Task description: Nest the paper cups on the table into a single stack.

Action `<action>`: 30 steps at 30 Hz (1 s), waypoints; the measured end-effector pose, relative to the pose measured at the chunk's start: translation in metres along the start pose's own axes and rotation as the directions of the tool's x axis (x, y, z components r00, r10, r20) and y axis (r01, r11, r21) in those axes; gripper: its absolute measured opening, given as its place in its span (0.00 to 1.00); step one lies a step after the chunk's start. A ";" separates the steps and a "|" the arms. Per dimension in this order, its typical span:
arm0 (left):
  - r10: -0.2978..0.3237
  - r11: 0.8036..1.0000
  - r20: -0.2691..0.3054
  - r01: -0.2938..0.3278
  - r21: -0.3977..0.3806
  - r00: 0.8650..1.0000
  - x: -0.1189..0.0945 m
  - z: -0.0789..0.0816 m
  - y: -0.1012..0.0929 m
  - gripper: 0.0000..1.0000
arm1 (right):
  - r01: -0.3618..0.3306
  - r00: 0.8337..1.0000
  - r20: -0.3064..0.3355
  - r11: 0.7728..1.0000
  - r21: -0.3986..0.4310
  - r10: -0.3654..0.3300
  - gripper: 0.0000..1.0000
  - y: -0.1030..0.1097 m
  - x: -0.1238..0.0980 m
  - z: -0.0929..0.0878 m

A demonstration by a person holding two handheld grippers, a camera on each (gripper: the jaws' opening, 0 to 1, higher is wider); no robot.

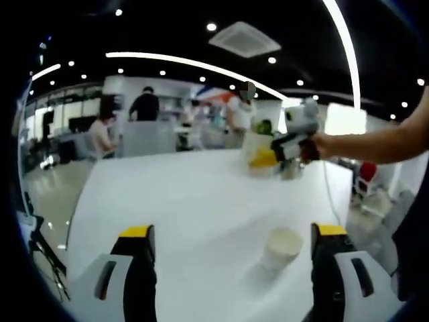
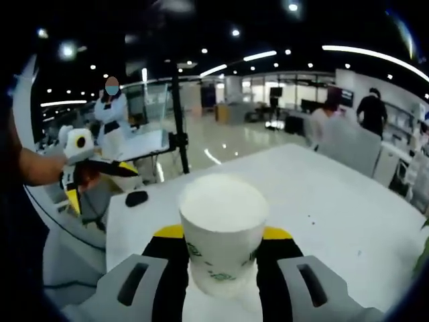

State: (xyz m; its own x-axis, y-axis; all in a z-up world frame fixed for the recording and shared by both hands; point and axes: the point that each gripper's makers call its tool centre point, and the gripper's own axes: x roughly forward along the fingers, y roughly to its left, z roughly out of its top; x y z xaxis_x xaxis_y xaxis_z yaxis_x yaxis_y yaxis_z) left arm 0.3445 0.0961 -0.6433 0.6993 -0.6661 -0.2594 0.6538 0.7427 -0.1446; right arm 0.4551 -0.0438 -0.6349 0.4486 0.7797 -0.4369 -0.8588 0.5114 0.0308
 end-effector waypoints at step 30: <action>-0.130 0.990 0.043 0.127 0.065 0.991 0.036 0.044 -0.042 0.83 | -0.129 0.991 -0.029 0.992 0.000 0.129 0.37 0.089 -0.001 -0.016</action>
State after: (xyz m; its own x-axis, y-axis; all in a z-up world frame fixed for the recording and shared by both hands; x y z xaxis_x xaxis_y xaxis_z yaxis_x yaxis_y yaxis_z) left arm 0.3551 0.0376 -0.6049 0.6199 -0.7594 -0.1975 0.7548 0.6459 -0.1142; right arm 0.3747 -0.0047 -0.6464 0.3266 0.8286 -0.4548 -0.9096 0.4063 0.0871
